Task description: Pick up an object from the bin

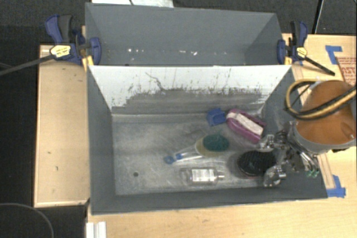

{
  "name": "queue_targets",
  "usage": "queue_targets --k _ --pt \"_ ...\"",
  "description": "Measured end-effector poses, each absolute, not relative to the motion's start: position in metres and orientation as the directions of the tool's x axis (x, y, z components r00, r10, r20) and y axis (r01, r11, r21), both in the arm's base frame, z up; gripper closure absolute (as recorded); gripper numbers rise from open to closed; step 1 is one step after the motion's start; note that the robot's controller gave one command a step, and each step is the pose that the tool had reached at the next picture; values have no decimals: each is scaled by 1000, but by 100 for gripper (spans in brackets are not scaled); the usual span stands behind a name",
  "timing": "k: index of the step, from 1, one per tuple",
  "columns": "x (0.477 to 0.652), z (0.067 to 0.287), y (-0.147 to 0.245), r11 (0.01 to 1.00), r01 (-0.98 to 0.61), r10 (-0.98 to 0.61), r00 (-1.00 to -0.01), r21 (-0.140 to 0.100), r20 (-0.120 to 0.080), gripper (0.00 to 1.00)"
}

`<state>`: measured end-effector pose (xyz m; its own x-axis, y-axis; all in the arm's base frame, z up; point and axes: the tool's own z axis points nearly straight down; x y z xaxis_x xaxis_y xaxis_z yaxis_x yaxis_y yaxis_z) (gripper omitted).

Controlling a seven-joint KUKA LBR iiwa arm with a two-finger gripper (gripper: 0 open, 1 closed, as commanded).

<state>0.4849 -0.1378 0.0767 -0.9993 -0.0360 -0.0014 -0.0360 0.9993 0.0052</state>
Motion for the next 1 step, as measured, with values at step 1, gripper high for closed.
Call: queue_targets --k 1 --pt "487 166 -138 999 -38 -38 -999 -3 -9 100"
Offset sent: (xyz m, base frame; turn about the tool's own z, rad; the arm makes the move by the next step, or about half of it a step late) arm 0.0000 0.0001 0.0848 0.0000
